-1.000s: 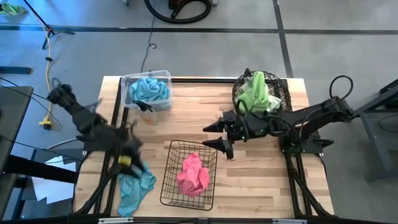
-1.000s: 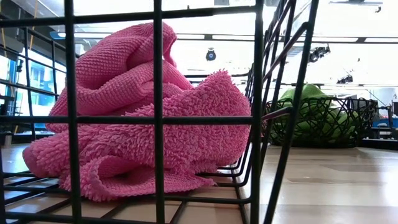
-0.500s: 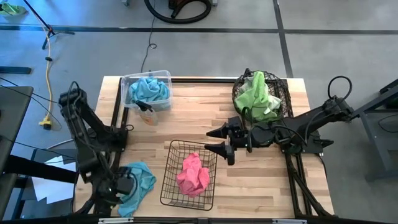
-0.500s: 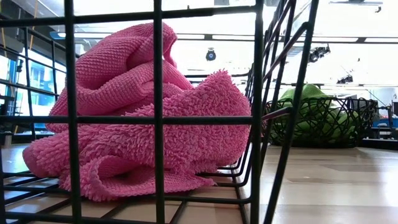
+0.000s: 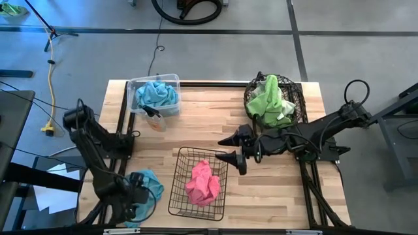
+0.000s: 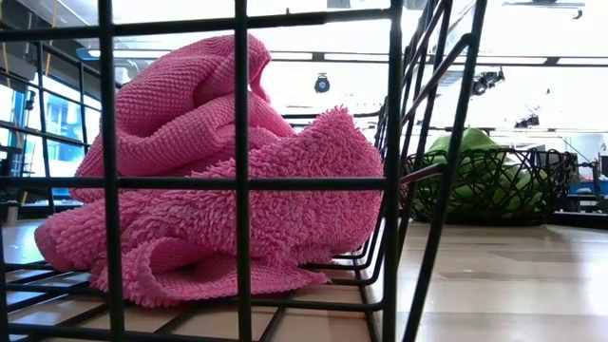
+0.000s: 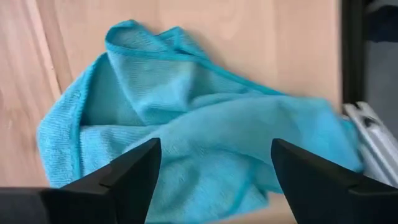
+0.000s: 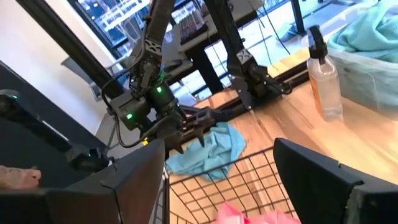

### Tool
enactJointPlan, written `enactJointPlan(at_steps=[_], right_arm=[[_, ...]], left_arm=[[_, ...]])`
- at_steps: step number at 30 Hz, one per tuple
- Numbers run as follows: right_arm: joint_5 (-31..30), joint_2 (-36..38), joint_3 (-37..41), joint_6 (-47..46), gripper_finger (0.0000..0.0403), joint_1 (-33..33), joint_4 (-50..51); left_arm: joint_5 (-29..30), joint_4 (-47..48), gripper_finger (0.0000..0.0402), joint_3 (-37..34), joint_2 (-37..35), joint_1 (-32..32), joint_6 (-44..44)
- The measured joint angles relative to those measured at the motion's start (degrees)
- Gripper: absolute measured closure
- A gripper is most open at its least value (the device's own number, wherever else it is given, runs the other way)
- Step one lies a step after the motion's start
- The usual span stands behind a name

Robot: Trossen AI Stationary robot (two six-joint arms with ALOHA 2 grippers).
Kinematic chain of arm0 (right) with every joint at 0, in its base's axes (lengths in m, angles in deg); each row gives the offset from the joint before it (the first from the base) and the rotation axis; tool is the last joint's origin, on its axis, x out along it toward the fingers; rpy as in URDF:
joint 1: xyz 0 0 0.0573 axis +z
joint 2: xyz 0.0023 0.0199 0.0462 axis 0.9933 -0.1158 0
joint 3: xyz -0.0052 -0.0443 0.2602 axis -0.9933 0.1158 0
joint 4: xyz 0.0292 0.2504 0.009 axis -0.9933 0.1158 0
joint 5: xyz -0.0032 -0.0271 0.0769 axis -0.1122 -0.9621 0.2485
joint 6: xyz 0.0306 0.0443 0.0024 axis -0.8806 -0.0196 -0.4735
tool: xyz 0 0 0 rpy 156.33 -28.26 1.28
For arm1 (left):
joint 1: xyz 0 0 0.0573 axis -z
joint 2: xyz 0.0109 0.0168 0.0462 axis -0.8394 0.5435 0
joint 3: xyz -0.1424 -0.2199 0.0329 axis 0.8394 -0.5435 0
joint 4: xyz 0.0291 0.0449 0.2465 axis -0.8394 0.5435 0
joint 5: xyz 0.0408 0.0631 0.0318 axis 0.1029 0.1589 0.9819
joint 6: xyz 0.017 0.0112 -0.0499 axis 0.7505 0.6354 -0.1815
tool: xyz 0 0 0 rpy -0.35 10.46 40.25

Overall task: Sort microfiber towel by color & place in baskets
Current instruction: Put the blue microfiber towel into the transparent bin

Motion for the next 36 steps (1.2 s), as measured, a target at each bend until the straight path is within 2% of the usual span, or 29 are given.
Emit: enactJointPlan(at_steps=[8,13,19,21,23,25,29,30,33,36], right_arm=[[0.9,0.0,0.0,0.0,0.0104,0.0,2.2],[1.0,0.0,0.0,0.0,0.0104,0.0,3.5],[1.3,0.0,0.0,0.0,0.0104,0.0,3.8],[1.5,0.0,0.0,0.0,0.0104,0.0,3.8],[1.6,0.0,0.0,0.0,0.0104,0.0,4.1],[1.6,0.0,0.0,0.0,0.0104,0.0,4.2],[2.2,0.0,0.0,0.0,0.0104,0.0,4.5],[2.5,0.0,0.0,0.0,0.0104,0.0,4.5],[4.1,0.0,0.0,0.0,0.0104,0.0,4.5],[4.9,0.0,0.0,1.0,0.0104,0.0,4.6]], left_arm=[[-0.2,1.2,0.0108,0.0,7.1,-1.5,-3.9],[-4.4,-0.1,0.0108,-0.9,11.8,-1.6,-5.2],[-4.7,-1.8,0.011,-2.2,13.1,-1.9,-8.7],[-4.4,-2.1,0.0121,-2.4,12.7,-2.2,-9.3],[-4.2,-2.4,0.015,-2.5,12.3,-2.6,-9.7],[-4.0,-2.6,0.0197,-2.5,11.8,-2.9,-9.8],[-2.6,-2.7,0.0345,-2.7,10.3,-3.3,-10.1],[-2.5,-2.4,0.0371,-2.8,9.6,-3.4,-10.6],[-1.8,-1.1,0.0382,-3.0,5.6,-4.0,-13.2],[-1.5,0.9,0.0394,-2.8,-1.5,-4.6,-14.9]])
